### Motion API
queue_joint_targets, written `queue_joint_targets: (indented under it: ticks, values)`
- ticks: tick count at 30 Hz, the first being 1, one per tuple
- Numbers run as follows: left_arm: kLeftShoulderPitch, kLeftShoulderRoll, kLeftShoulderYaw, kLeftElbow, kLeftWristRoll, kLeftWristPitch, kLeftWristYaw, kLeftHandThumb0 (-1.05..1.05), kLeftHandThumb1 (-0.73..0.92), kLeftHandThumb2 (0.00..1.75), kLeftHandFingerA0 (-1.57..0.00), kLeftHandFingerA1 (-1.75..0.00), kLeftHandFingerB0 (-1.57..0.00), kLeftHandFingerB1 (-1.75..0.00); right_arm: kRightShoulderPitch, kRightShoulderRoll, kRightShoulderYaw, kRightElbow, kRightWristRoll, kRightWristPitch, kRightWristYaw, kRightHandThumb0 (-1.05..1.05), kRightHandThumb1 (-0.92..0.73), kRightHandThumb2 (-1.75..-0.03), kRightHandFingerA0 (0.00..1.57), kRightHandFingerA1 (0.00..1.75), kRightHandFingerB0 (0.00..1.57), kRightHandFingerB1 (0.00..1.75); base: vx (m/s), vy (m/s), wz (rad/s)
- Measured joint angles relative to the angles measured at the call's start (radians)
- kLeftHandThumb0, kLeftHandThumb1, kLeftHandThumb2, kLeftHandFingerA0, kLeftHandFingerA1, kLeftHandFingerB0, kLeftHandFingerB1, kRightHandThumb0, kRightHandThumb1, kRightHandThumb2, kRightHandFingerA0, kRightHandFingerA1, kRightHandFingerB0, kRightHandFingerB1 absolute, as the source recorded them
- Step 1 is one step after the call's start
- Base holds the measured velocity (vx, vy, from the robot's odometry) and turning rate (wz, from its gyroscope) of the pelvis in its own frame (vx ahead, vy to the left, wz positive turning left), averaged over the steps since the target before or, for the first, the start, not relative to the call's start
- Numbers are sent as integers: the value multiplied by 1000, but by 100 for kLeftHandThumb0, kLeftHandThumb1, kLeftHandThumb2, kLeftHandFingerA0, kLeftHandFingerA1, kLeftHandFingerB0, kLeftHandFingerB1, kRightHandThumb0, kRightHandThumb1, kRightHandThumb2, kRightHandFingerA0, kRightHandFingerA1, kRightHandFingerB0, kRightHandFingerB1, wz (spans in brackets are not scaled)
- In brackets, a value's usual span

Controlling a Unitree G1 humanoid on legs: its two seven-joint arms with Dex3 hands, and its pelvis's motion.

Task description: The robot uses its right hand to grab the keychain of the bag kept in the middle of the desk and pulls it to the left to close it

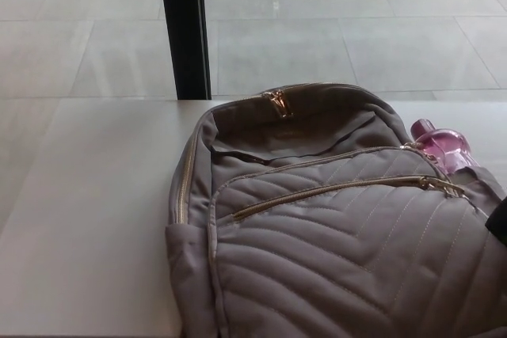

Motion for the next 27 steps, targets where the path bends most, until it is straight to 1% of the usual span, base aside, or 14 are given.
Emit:
queue_joint_targets:
  ticks: [1, 2, 3, 5, 6, 9, 15, 17, 19, 21, 22, 24, 26, 27]
  values:
    - [0, 0, 1, 0, 0, 0, 0, -61, 67, 61, -77, -55, -59, -44, -6, 6, -6, 0, 3, -6, -4, -2, -55, -112, 81, 174, 73, 149, 0, 0, 0]
    - [0, 0, 1, 1, 0, 0, 0, -60, 68, 61, -78, -55, -58, -44, -12, 14, -12, 1, 6, -11, -6, -2, -50, -117, 83, 175, 78, 152, 0, 0, 0]
    - [0, 0, 2, 1, 0, -1, 0, -60, 68, 61, -77, -55, -58, -44, -18, 19, -19, 1, 8, -16, -8, 0, -49, -118, 85, 174, 75, 146, 0, 0, 0]
    - [0, 0, 3, 3, -1, -1, 1, -61, 68, 61, -75, -53, -58, -44, -43, 39, -41, 0, 27, -18, -8, 0, -50, -115, 85, 174, 75, 146, 0, 0, 0]
    - [0, 0, 4, 3, -1, -1, 2, -62, 68, 61, -75, -54, -59, -45, -54, 46, -48, -2, 35, -17, -7, -3, -52, -110, 84, 174, 80, 148, 0, 0, 0]
    - [1, 0, 4, 5, -1, -1, 5, -61, 69, 61, -76, -54, -58, -45, -100, 59, -61, -1, 49, -14, 0, -6, -49, -115, 89, 171, 83, 145, 0, 0, 0]
    - [2, 0, 14, 4, -5, -1, 6, -62, 71, 62, -76, -54, -55, -45, -172, 60, -65, 1, 78, -6, 25, -9, -48, -114, 85, 174, 79, 148, 0, 0, 0]
    - [2, 0, 15, 6, -6, -2, 6, -63, 71, 61, -77, -55, -55, -45, -187, 61, -62, -8, 86, 3, 40, -4, -49, -114, 88, 173, 76, 144, 0, 0, 0]
    - [2, 0, 16, 7, -7, -3, 6, -62, 72, 62, -75, -55, -53, -45, -203, 63, -56, -21, 92, 13, 54, -5, -48, -117, 86, 172, 79, 147, 0, 0, 0]
    - [2, 0, 18, 7, -8, -4, 5, -63, 72, 62, -75, -56, -53, -45, -221, 76, -35, -29, 99, 24, 68, -5, -48, -117, 89, 174, 75, 148, 0, 0, 0]
    - [2, 0, 18, 7, -9, -4, 5, -64, 71, 62, -76, -56, -54, -45, -227, 85, -26, -29, 101, 27, 71, -6, -49, -113, 87, 175, 80, 151, 0, 0, 0]
    - [1, 0, 20, 7, -10, -4, 5, -64, 71, 62, -76, -57, -53, -46, -240, 102, -7, -29, 104, 33, 78, -7, -50, -113, 86, 174, 78, 151, 0, 0, 0]
    - [1, 0, 23, 7, -12, -4, 5, -64, 72, 62, -77, -58, -54, -46, -255, 119, 14, -25, 105, 36, 83, -10, -58, -100, 82, 175, 73, 157, 0, 0, 0]
    - [1, 0, 23, 7, -12, -4, 5, -63, 73, 63, -75, -56, -52, -45, -263, 129, 25, -21, 106, 36, 85, -10, -59, -99, 81, 175, 73, 155, 0, 0, 0]
